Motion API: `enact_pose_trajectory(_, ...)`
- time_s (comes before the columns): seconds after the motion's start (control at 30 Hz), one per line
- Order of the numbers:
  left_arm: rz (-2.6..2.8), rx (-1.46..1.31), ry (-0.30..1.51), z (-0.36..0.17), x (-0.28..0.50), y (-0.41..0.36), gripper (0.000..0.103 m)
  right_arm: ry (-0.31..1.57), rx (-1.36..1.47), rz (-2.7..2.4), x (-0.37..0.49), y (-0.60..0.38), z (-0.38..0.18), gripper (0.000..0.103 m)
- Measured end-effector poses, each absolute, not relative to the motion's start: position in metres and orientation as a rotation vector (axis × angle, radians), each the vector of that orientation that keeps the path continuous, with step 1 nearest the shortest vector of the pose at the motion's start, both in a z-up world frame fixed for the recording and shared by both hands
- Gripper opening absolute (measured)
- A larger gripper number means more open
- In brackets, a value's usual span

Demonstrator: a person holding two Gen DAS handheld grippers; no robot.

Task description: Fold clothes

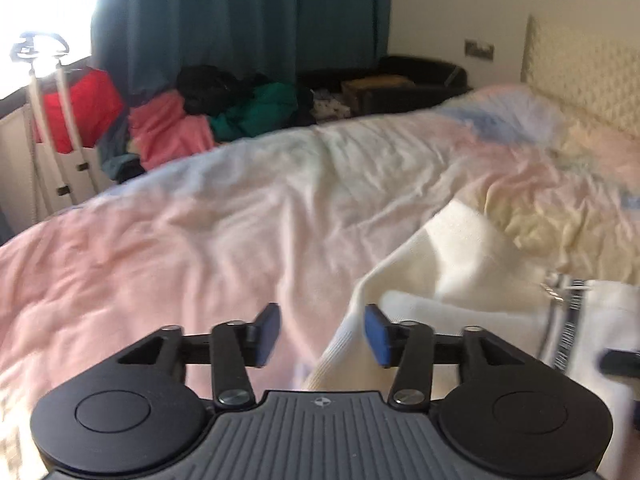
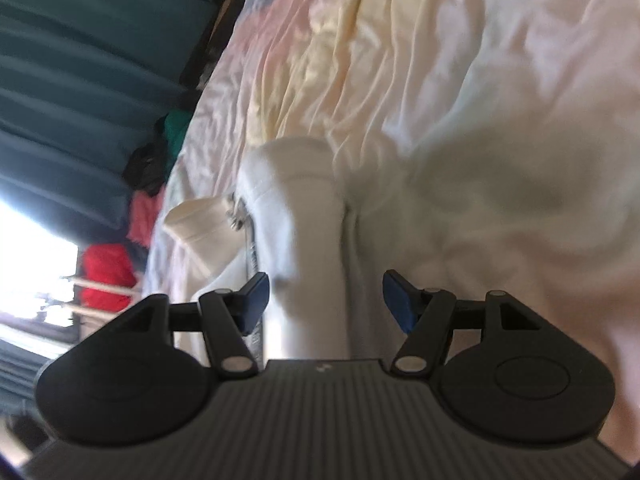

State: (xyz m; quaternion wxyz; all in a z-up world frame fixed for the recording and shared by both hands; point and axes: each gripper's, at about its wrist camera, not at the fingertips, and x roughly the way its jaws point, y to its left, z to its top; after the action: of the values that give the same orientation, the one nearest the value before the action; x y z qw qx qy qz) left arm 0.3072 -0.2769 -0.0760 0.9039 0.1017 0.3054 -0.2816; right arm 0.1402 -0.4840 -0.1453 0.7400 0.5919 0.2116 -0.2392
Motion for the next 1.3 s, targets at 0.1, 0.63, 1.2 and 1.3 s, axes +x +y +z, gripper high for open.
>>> enact_pose_trajectory(0.1, -0.537, 0.095, 0.634, -0.051, 0.267, -0.209, 0.065, 0.483, 1.442, -0.361, 0.143, -0.491, -0.158, 0.066)
enact_pose_trajectory(0.63, 0.173, -0.308, 0.713, -0.059, 0.087, 0.090, 0.069, 0.647, 1.434, -0.134, 0.154, -0.496, -0.165, 0.066)
enact_pose_trajectory(1.2, 0.195, -0.226, 0.762, -0.083, 0.095, 0.083, 0.072, 0.393, 1.243, 0.035, 0.194, -0.489, -0.136, 0.066)
enact_pose_trajectory(1.3, 0.194, -0.213, 0.766, -0.085, 0.099, 0.081, 0.073, 0.529, 1.206, -0.054, 0.201, -0.486, -0.149, 0.065)
